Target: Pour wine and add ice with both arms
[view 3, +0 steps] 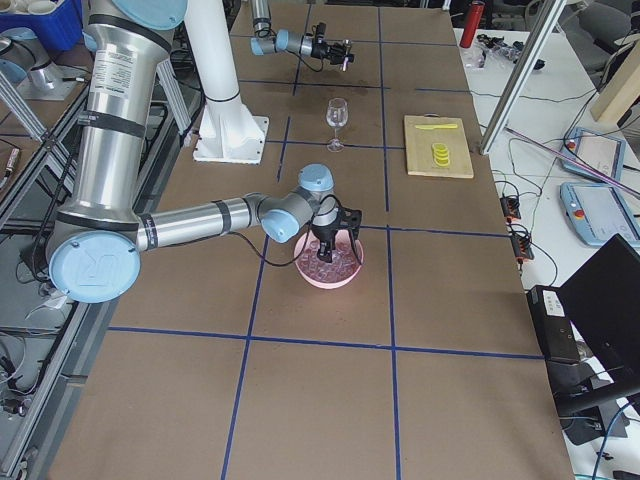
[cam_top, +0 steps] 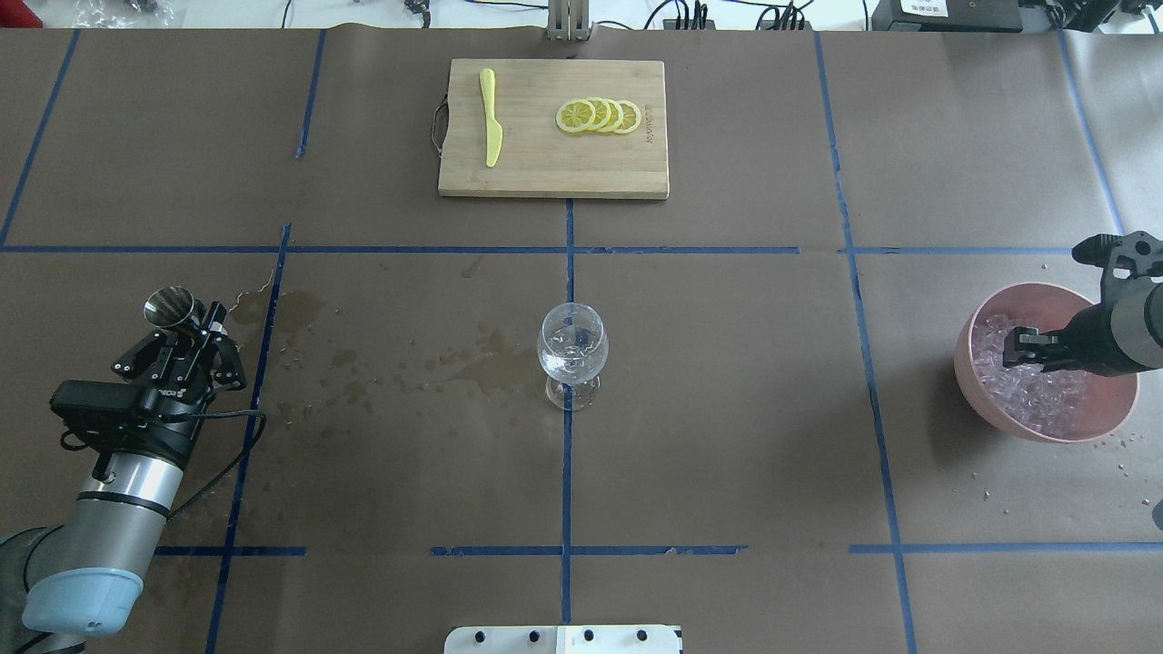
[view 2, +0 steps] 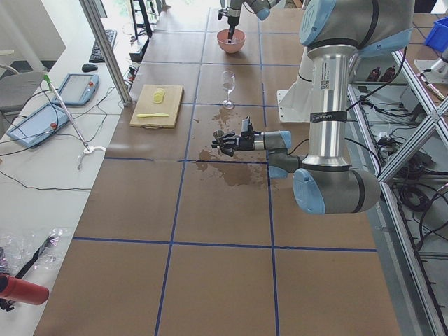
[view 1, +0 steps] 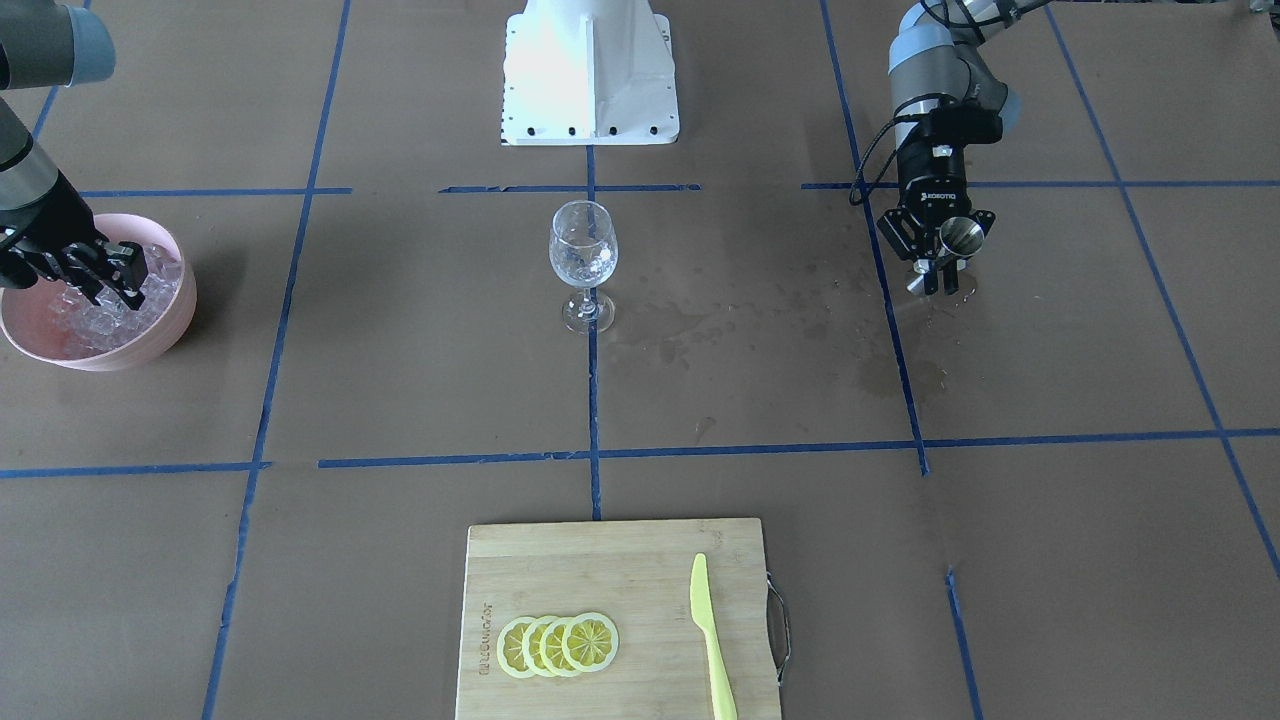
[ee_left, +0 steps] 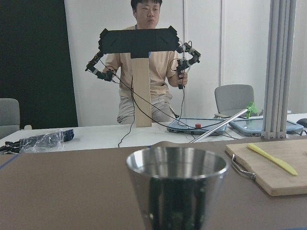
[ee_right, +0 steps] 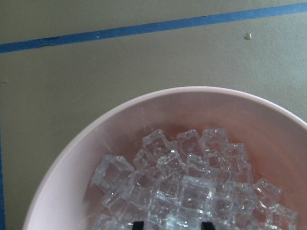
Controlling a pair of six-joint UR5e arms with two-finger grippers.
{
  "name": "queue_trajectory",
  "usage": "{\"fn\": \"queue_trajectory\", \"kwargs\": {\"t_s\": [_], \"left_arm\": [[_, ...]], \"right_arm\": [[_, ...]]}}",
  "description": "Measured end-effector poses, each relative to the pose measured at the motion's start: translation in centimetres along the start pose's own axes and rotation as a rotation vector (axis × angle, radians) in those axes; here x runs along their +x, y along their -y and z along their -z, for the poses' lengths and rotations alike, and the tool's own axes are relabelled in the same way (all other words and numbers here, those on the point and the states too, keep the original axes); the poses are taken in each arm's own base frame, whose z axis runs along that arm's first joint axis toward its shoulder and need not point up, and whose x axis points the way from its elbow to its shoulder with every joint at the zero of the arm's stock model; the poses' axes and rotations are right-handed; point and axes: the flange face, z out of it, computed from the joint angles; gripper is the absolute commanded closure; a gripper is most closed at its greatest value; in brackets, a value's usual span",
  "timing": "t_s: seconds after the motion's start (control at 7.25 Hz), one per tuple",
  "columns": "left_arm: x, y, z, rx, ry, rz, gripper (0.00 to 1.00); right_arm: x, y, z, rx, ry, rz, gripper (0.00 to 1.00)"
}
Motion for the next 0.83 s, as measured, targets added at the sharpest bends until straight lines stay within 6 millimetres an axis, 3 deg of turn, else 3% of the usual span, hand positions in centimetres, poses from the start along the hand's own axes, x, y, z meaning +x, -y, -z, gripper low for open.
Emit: {"fn": "queue_trajectory", "kwargs": {"t_s": [0.14,0.55,0.83], "left_arm": [[0.1,0.0,0.0,0.0,-0.001,0.002,1.0],[0.6,0.1,0.0,0.0,-0.004,0.009,1.0],[0.5,-0.2,-0.1,-0.002,-0.003,0.012,1.0]], "right_arm": [[0.0,0.0,0.2,0.001,0.002,0.0,1.0],[-0.5,-0.1,1.7,0.015,0.024,0.006,1.0],[-1.3,-0.3,4.2,0.032,0.058,0.01,1.0]]}}
